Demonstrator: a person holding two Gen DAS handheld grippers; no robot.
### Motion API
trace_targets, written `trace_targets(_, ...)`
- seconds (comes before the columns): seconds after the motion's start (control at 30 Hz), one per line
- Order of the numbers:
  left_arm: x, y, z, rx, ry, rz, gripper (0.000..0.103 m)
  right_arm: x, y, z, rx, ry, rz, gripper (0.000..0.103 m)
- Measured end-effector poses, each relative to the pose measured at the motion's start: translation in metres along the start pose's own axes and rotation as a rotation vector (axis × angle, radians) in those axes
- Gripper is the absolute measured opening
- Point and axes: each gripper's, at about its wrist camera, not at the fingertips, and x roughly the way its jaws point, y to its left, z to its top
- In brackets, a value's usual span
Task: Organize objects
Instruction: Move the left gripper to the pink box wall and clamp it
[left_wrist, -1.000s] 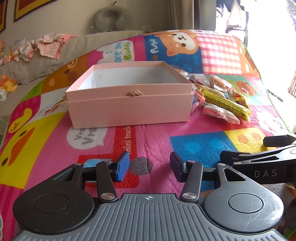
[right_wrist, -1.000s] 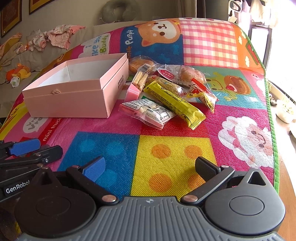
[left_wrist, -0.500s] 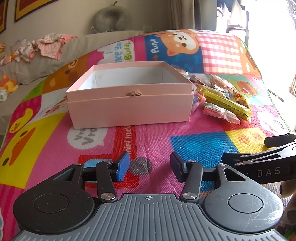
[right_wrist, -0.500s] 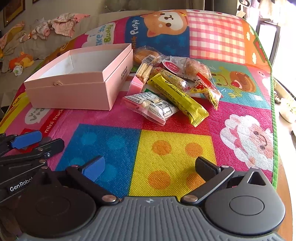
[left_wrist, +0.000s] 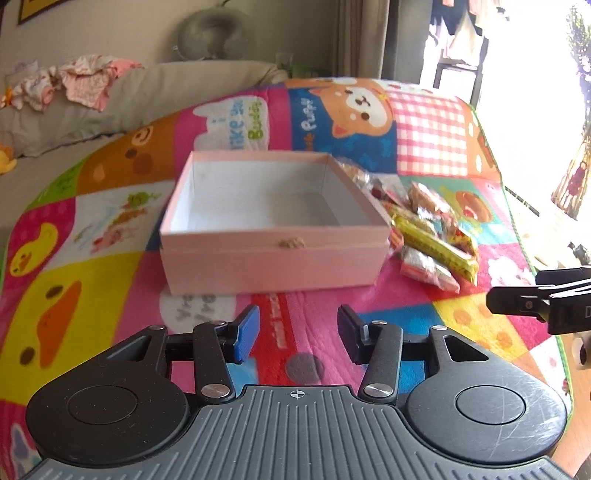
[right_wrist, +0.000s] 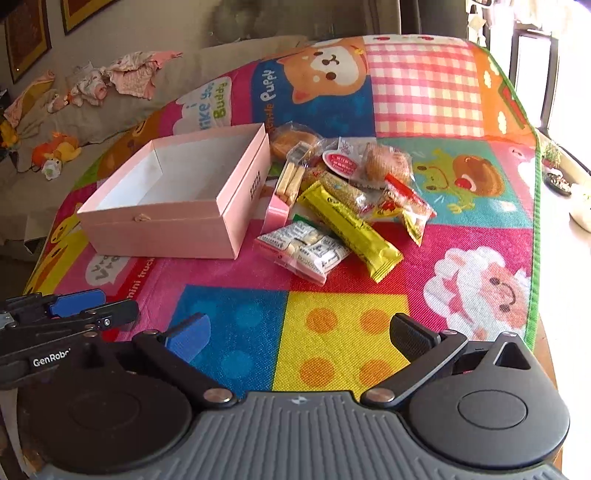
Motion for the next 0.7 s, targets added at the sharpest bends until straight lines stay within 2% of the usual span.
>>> trace_targets(0.1, -0.005, 0.023, 0.039, -0.007, -0.066, 0.022, 0.053, -0.015, -0.004, 0.023, -0.011, -0.015, 0.052, 0.103)
trace_targets(0.23, 0.028, 0.057, 0.082, 0.017, -0.094, 0.159, 0.051, -0.021, -0.007, 0.051, 0.012, -0.043, 0.101, 0.103)
trace_targets(0.3, 0.056, 0.074, 0.094, 0.003, -0.029, 0.161, 0.051, -0.022, -0.006, 0.060, -0.007, -0.081, 0.074, 0.103)
trace_targets(0.43, 0.111, 0.094, 0.098, -0.046, 0.124, 0.090, 0.051, -0.015, 0.000, 0.074, -0.102, -0.147, -0.022, 0.103)
trace_targets(0.5, 0.129, 0.095, 0.097, -0.049, 0.149, 0.085, 0.051, -0.007, 0.000, 0.083, -0.131, -0.150, -0.041, 0.103)
trace_targets(0.63, 0.153, 0.098, 0.095, -0.047, 0.195, 0.062, 0.051, 0.031, -0.002, 0.119, -0.135, -0.105, -0.016, 0.103)
trace_targets(0.7, 0.159, 0.102, 0.095, -0.061, 0.218, 0.065, 0.045, 0.059, -0.006, 0.141, -0.107, -0.076, -0.002, 0.103)
